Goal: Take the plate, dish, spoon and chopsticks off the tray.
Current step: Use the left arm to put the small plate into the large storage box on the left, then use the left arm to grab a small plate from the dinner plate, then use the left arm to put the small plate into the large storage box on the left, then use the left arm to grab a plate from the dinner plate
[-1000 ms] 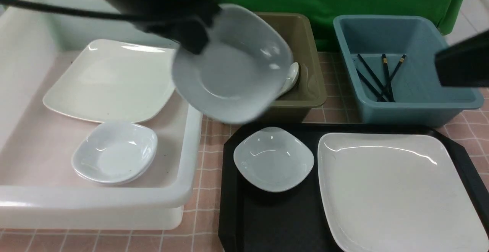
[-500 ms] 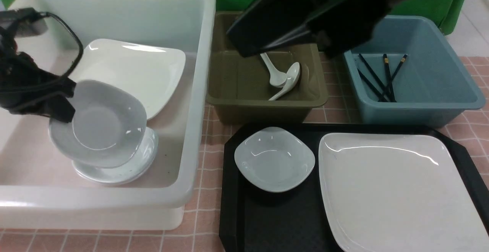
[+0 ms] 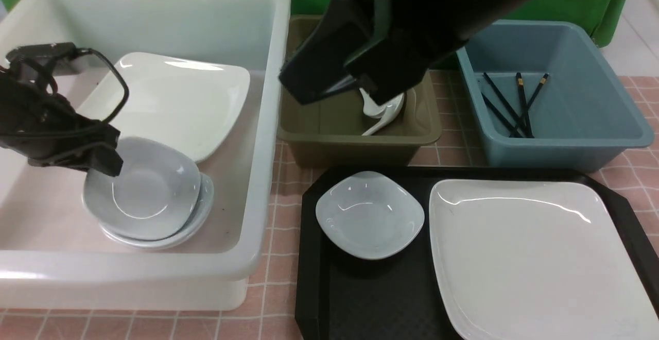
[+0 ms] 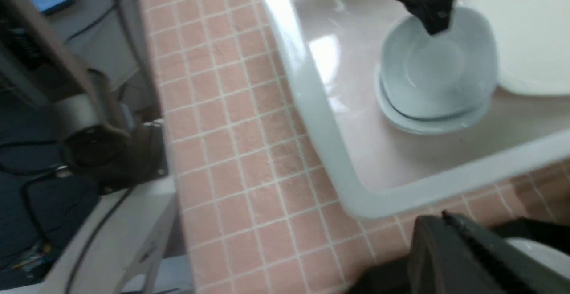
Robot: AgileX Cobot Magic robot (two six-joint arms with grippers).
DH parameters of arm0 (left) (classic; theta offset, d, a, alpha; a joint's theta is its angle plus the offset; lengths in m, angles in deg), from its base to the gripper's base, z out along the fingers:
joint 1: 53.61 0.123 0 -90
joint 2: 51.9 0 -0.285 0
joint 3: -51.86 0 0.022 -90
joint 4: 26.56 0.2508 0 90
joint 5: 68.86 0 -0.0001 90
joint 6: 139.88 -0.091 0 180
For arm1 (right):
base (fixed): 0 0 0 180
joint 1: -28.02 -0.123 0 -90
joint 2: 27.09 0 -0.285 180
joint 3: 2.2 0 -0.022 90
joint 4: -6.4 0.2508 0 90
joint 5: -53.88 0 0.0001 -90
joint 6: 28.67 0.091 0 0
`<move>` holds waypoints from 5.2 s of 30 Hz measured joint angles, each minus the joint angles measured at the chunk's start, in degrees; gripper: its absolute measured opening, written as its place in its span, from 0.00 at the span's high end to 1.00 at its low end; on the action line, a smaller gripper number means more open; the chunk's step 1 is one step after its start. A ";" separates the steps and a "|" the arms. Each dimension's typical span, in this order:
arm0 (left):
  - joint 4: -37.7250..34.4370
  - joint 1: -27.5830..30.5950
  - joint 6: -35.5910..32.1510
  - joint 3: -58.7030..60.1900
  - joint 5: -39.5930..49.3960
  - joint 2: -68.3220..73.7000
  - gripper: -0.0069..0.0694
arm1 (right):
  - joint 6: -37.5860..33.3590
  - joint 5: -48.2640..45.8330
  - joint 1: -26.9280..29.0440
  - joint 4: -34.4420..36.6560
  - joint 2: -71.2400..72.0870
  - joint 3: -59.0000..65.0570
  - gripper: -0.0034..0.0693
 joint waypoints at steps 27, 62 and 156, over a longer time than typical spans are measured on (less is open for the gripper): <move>24.72 -59.93 17.44 -14.66 -0.32 6.08 0.59 | 10.95 0.04 28.04 -20.02 36.19 49.20 0.91; 22.37 -57.85 25.15 -23.97 5.31 14.13 0.88 | 6.60 0.33 28.04 -8.41 39.34 38.84 0.91; 1.88 -51.25 28.23 -48.17 2.58 40.61 0.44 | 5.54 0.06 40.65 -10.02 40.35 43.43 0.91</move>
